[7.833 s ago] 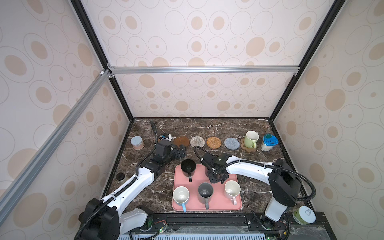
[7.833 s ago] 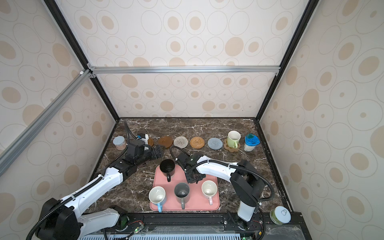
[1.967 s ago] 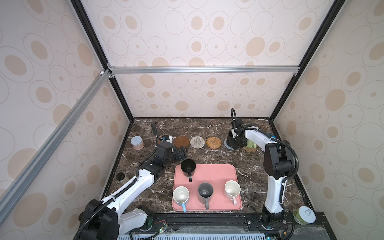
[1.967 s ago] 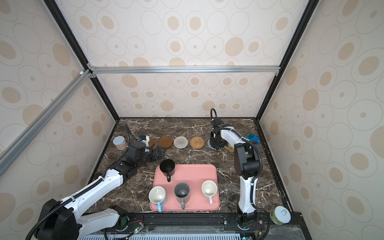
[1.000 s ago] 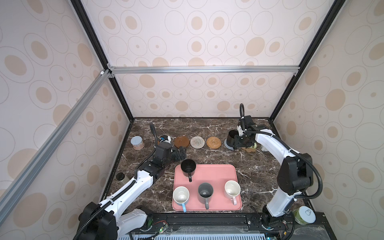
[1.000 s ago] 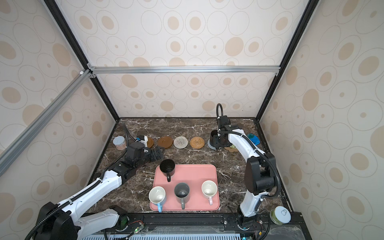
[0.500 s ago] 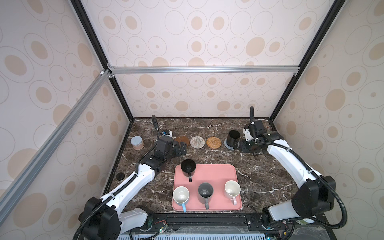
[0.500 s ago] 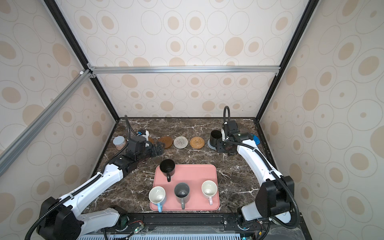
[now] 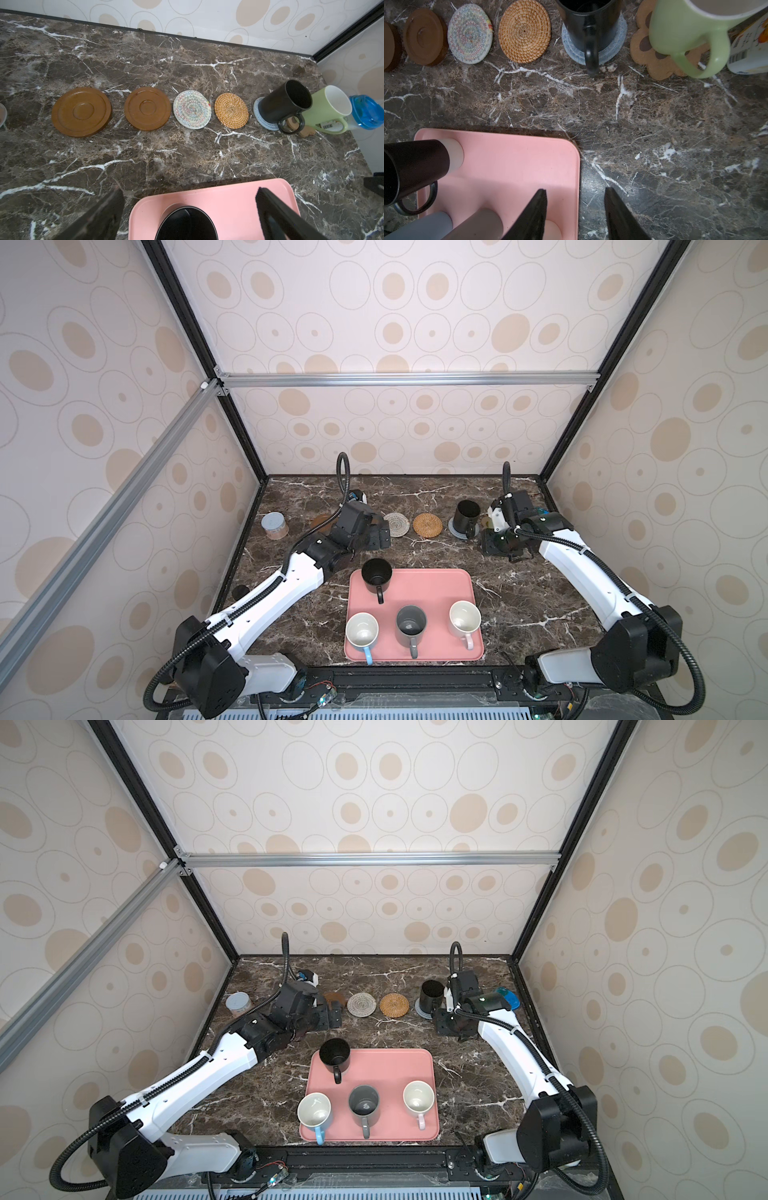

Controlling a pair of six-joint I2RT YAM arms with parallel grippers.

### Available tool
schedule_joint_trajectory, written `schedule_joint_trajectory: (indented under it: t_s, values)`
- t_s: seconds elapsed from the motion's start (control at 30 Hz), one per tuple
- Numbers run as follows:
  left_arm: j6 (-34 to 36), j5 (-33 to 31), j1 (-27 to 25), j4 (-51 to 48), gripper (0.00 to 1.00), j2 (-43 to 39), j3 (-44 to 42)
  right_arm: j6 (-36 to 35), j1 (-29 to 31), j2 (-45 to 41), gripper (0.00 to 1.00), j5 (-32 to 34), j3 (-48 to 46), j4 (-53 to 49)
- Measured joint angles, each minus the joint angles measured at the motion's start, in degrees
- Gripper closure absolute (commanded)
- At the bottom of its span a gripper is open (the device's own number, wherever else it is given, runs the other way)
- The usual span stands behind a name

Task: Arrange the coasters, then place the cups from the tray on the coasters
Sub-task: 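Move the left gripper over the tray's black mug while the right draws back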

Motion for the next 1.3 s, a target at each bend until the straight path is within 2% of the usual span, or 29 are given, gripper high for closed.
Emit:
schedule_joint_trajectory:
  t_s: [0.23, 0.5, 1.0, 1.3]
  values:
    - [-2.95, -2.4, -4.31, -8.28, 0.0, -0.72, 1.2, 0.26, 0.04, 0.0, 0.51, -1.01, -0.17, 0.09]
    - [-8.5, -2.47, -9.09, -14.99, 0.0, -6.01, 0.17, 0.26, 0.07, 0.02, 0.51, -2.08, -1.66, -0.07]
    - [-15.3, -0.68, -18.75, -20.33, 0.0, -3.76, -0.42, 0.92, 0.66, 0.02, 0.51, -3.34, -3.61, 0.85]
    - [-18.75, 1.53, -20.79, -20.74, 0.01, -2.29, -3.48, 0.85, 0.66, 0.02, 0.51, -3.56, -4.33, 1.51]
